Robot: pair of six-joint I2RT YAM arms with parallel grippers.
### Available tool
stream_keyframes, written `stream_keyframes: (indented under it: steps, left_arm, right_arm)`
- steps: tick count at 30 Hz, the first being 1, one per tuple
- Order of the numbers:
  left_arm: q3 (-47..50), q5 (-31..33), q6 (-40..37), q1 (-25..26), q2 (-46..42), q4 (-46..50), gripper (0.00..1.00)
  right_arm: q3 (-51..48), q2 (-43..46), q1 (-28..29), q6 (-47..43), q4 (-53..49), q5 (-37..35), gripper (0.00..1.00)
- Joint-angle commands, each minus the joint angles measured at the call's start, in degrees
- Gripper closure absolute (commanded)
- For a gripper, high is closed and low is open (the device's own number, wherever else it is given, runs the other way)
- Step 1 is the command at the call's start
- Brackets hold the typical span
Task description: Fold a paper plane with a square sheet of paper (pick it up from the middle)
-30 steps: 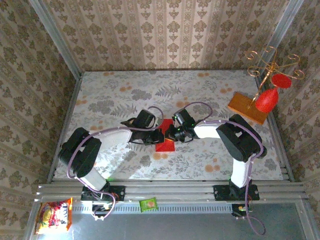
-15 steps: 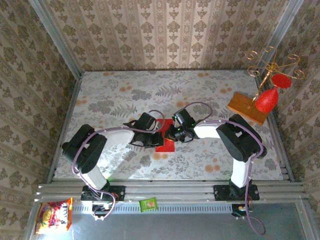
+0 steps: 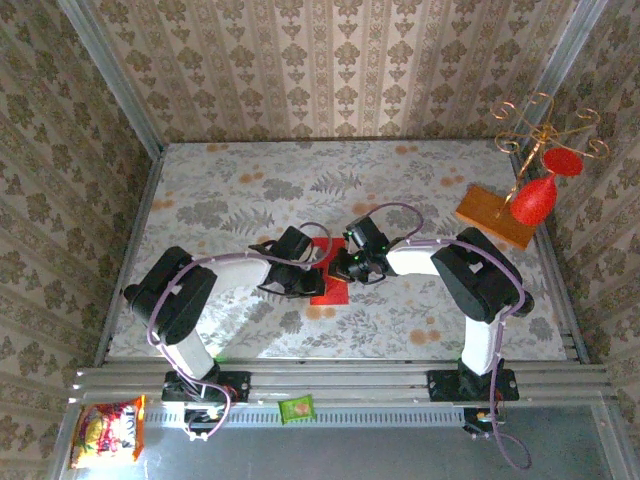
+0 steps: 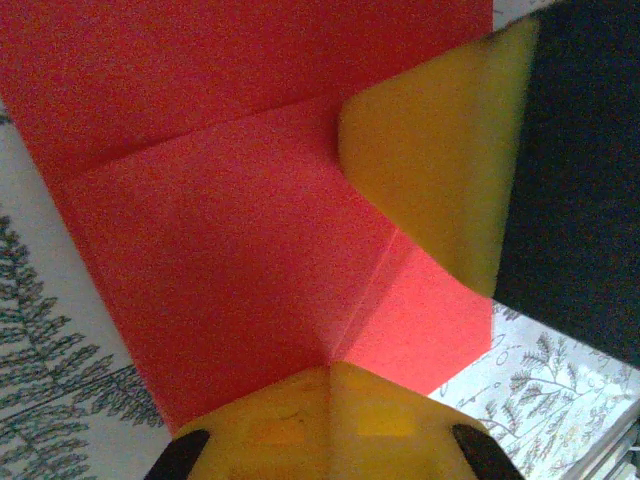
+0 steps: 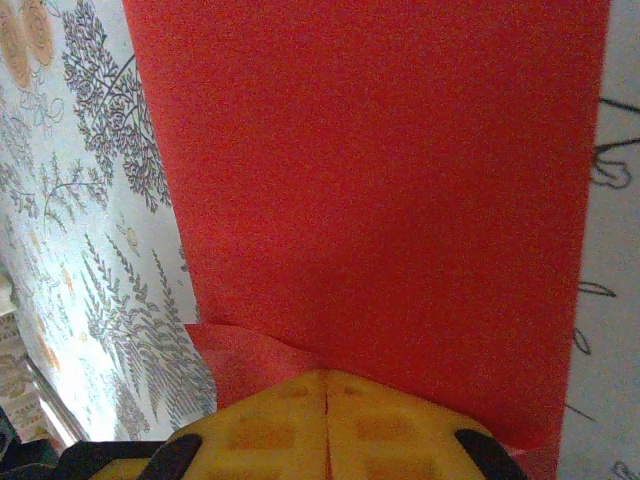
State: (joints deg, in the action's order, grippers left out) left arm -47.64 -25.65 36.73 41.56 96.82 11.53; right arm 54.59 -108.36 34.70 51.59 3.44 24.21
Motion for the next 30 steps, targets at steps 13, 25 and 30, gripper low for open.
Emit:
stream_keyframes:
  steps: [13,25,30]
  left_arm:
    - [-1.4,0.2,-5.8,-2.1,0.7,8.5,1.0]
    - [4.6,-4.1,-6.3,-6.0,-1.7,8.9,1.0]
    - [9.9,-7.1,-3.7,-8.0,-4.9,5.3,1.0]
  right_arm:
    - [-0.6,-5.3,-0.1,-2.5,-12.5,-5.9,0.91]
    - [-0.5,-6.0,-0.3,-3.4,-13.5,-6.1,0.91]
    - [-0.4,-6.4,-0.3,-3.5,-13.3,-5.7,0.91]
